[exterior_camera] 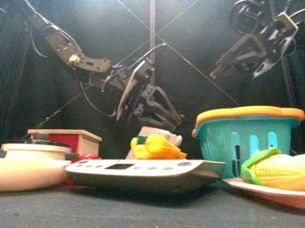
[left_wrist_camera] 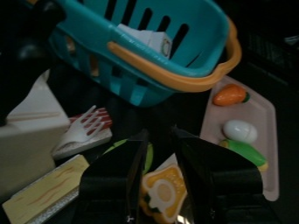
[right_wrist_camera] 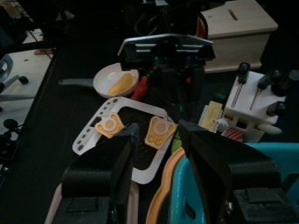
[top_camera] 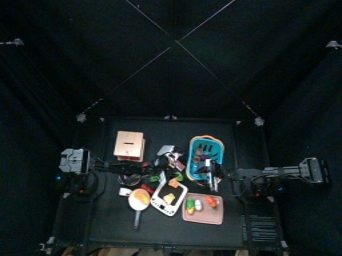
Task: Push holder back
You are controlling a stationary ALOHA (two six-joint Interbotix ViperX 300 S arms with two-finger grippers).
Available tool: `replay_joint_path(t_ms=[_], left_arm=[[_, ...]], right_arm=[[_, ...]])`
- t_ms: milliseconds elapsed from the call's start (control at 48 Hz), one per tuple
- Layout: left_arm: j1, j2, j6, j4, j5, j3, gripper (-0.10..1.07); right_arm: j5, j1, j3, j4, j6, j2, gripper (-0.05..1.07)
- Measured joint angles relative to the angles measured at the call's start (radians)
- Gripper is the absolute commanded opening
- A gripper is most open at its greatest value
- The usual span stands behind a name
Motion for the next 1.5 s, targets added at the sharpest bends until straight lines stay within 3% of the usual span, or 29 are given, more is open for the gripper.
replay_joint_path(t_ms=[250, 667, 1500], left_arm=[[0.080, 0.023, 0.002, -0.002, 0.000, 0.000, 0.71], [0.146, 0.021, 0.002, -0.002, 0.000, 0.023, 0.71], [0.290, -0.100, 0.002, -0.011, 0.000, 0.137, 0.71]], right_arm=[[0.000, -0.002, 0.005, 0.000, 0.000, 0.002, 0.79], [0.000, -0.006, 0.006, 0.000, 0.000, 0.005, 0.79], [0.000, -0.009, 0.011, 0.000, 0.000, 0.005, 0.79]])
